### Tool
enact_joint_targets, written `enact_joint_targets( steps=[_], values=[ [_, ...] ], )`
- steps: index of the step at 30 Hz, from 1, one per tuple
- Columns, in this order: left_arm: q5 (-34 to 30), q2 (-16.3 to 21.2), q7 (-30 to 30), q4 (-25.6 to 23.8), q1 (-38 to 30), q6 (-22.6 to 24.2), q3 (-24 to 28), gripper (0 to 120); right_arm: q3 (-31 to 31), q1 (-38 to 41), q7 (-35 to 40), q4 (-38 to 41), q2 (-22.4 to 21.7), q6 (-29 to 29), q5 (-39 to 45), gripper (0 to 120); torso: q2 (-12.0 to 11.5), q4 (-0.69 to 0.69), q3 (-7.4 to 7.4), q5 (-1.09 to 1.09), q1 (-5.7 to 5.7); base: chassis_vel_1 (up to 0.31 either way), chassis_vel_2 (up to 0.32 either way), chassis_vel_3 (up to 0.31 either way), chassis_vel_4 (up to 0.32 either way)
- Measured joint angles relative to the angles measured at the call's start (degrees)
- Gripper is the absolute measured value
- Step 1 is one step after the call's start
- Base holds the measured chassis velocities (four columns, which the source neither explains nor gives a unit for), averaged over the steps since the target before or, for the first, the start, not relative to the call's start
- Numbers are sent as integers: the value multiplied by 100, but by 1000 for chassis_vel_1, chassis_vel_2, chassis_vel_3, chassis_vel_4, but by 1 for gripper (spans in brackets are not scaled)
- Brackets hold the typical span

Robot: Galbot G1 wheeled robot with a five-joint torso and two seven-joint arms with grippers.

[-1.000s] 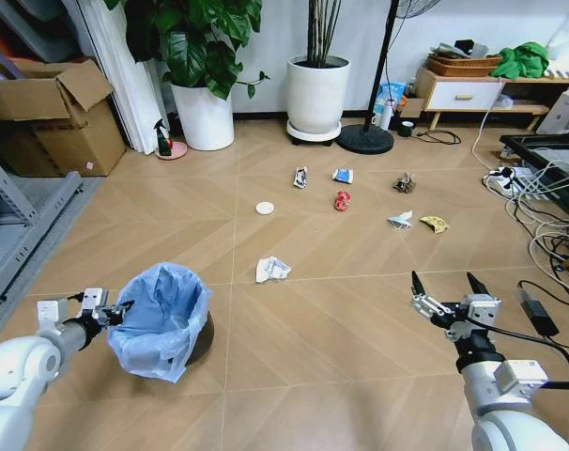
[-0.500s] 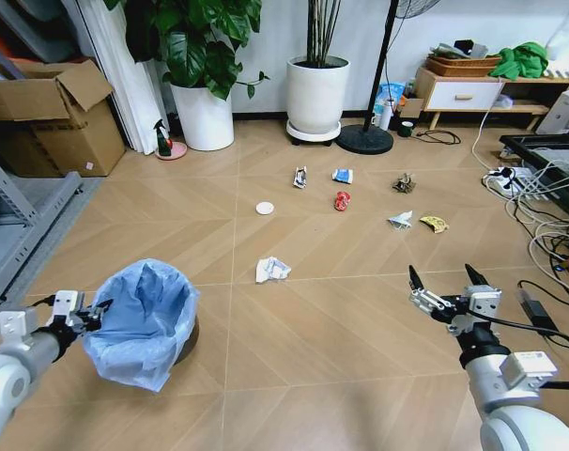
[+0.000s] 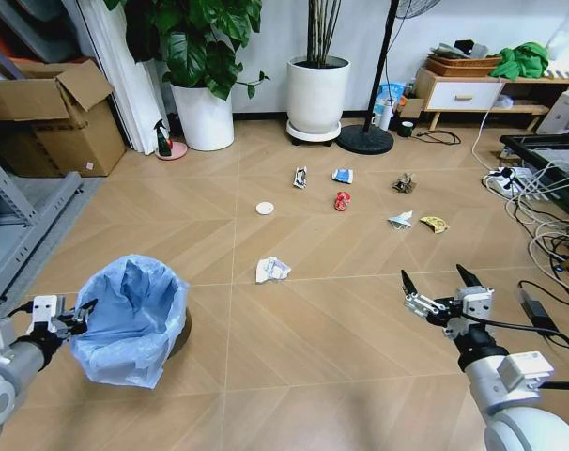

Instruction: Pick up the trash bin and place the garbage on the floor into it.

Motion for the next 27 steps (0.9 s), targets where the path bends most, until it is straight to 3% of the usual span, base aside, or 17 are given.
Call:
enact_joint_targets(
  steps=[7,27],
  values=[
    [199,-101,-3,-136,123,-30,169,0,12,-49,-142,-12,86,96,-127,100,0,1,0,-1,-1,-51,63,57,-50],
    [331,-253,-9,-175,2,-36,381,0,-93,30,-190,-191,119,107,-192,100,0,0,2,0,2,-175,170,176,-184]
  ],
)
